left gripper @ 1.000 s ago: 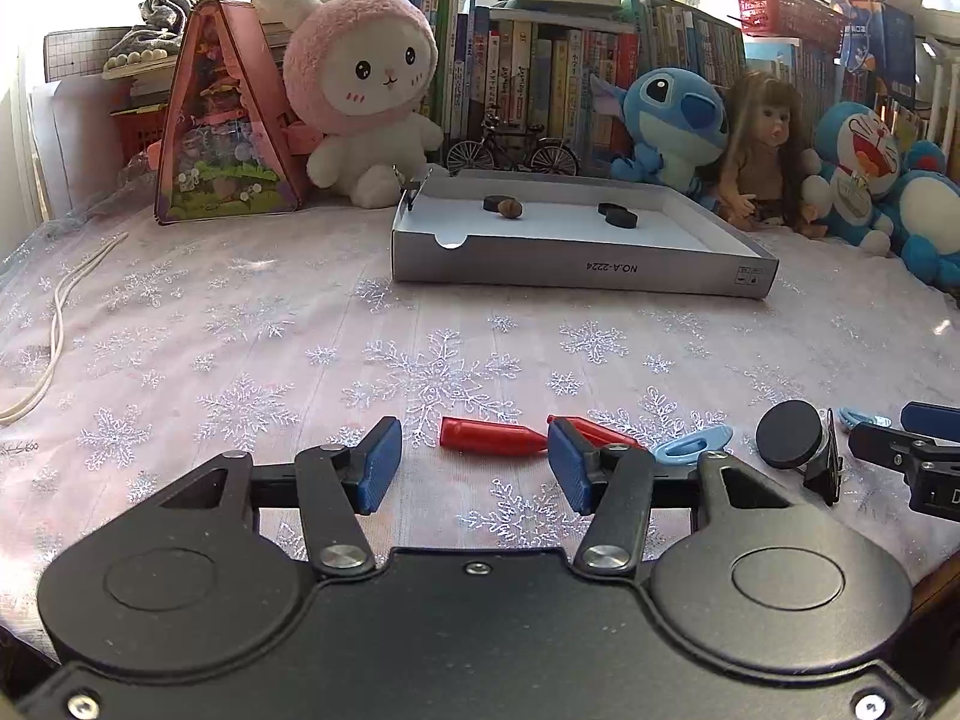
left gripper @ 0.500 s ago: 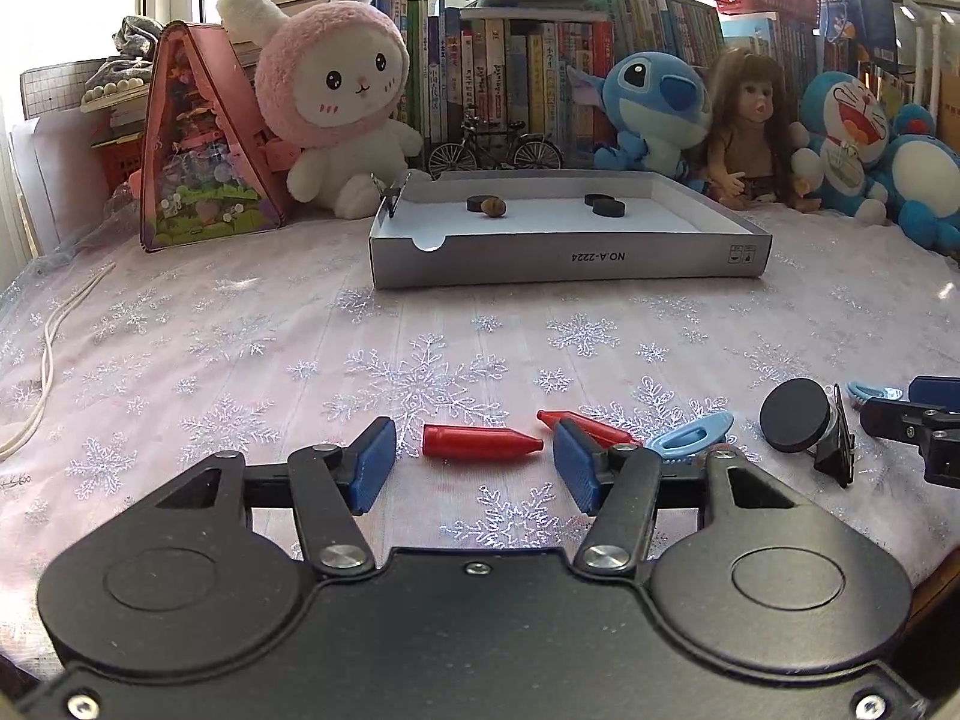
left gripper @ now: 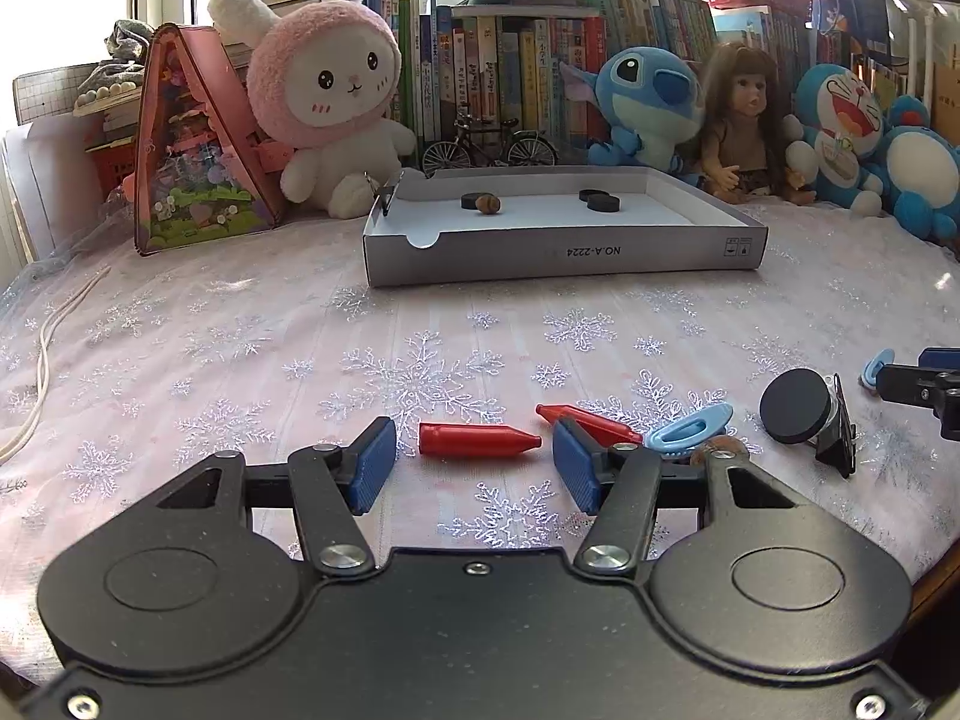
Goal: Organize rigid objects
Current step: 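Close the left gripper on the red crayon while the right gripper grasps the blue hair clip, then carry the red crayon and the blue hair clip over the white tray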
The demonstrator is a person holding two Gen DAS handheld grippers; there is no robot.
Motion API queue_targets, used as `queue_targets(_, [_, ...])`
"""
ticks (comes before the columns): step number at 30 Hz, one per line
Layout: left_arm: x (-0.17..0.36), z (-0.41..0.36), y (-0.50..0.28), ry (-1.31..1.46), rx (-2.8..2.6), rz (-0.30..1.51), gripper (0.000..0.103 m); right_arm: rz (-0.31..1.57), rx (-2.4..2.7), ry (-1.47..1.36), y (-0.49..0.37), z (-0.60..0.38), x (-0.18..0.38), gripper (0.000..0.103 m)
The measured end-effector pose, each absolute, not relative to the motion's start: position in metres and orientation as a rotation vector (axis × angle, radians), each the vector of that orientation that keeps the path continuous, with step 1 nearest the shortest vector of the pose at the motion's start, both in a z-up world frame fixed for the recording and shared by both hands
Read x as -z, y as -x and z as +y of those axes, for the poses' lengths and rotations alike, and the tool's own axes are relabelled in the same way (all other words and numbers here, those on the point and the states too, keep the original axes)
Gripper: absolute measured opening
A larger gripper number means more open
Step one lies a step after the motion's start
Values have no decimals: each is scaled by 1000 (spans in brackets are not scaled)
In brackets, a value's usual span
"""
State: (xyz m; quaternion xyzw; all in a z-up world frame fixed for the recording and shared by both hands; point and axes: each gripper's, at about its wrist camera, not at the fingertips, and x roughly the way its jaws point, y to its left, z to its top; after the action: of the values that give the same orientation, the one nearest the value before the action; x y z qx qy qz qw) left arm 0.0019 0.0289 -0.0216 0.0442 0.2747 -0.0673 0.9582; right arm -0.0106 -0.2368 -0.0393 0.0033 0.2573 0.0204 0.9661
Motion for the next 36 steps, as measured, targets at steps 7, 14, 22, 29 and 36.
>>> queue_targets(7, [22,28,-2,-83,137,559,56,508,-96,117,2,-222,41,68])
queue_targets(14, [22,27,-3,-67,151,561,44,509,-129,165,-4,-225,42,68])
queue_targets(22, [21,28,-5,-48,148,567,42,526,-161,163,-5,-228,43,51])
queue_targets(29, [17,33,-9,-20,138,575,42,533,-158,145,-6,-227,40,44])
queue_targets(36, [3,37,-22,16,126,560,42,535,-120,54,-18,-232,30,44])
